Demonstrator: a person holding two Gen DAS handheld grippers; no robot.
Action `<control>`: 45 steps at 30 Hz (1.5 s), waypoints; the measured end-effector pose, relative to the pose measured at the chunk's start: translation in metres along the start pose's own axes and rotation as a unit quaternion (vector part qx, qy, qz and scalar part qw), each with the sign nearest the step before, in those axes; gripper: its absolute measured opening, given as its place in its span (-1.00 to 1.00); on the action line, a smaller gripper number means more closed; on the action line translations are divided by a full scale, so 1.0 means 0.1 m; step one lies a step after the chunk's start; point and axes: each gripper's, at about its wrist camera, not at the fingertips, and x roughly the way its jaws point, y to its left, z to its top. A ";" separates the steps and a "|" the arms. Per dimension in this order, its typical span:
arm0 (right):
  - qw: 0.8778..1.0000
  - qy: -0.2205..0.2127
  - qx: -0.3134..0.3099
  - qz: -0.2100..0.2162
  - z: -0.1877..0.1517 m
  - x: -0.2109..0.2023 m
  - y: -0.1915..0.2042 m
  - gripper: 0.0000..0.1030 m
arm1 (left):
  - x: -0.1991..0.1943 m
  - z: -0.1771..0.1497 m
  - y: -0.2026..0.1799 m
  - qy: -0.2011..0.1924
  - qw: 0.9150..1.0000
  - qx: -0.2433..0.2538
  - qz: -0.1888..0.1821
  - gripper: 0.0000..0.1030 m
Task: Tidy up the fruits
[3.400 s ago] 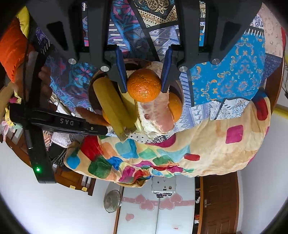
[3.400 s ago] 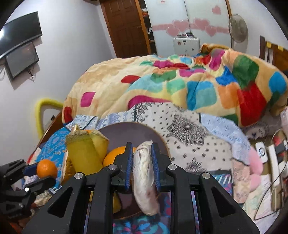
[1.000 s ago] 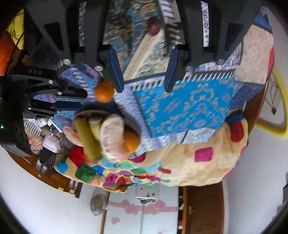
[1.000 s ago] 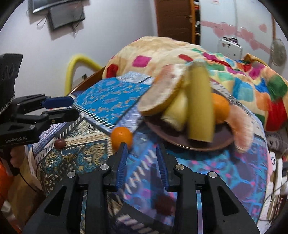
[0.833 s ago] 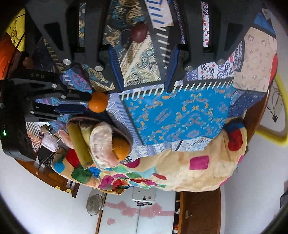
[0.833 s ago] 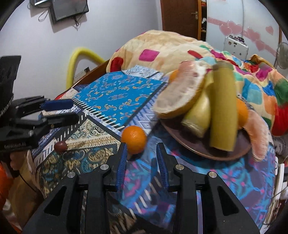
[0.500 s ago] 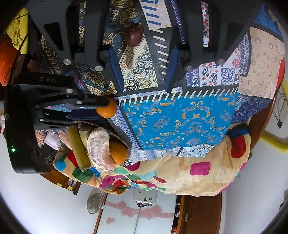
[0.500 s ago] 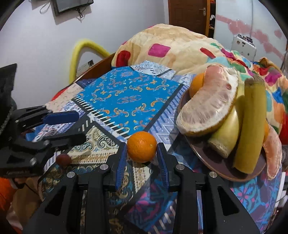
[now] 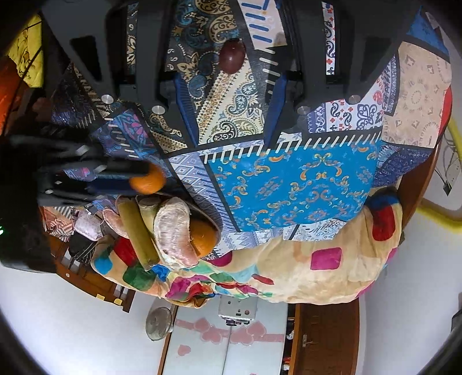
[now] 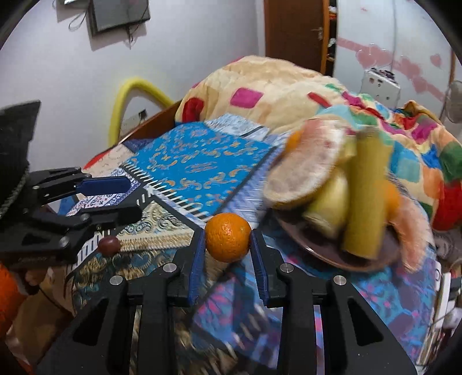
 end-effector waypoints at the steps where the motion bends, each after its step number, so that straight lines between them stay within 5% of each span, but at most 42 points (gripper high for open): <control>1: 1.000 -0.010 0.011 -0.006 -0.03 -0.11 -0.10 -0.44 | 0.00 0.00 -0.01 -0.001 1.000 0.001 0.000 -0.10; 7: 0.994 -0.044 0.063 -0.078 -0.07 -0.41 -0.65 -0.44 | 0.05 0.03 -0.07 -0.001 1.000 -0.001 -0.003 -0.10; 13: 0.985 -0.042 0.097 -0.136 -0.05 -0.23 -1.05 -0.44 | 0.04 0.04 -0.09 0.000 1.000 0.001 0.002 -0.10; 22: 0.984 -0.029 0.129 -0.119 -0.10 -0.17 -1.19 -0.39 | -0.08 -0.04 -0.09 0.006 1.000 0.003 0.018 -0.10; 35: 0.989 -0.066 0.100 -0.083 -0.49 -0.85 -0.64 -0.18 | -0.28 -0.43 -0.18 0.026 0.999 -0.001 0.021 -0.10; 45: 0.994 -0.032 0.082 -0.072 -0.81 -0.62 -0.41 -0.17 | -0.19 -0.69 -0.18 0.042 0.998 0.003 0.049 -0.10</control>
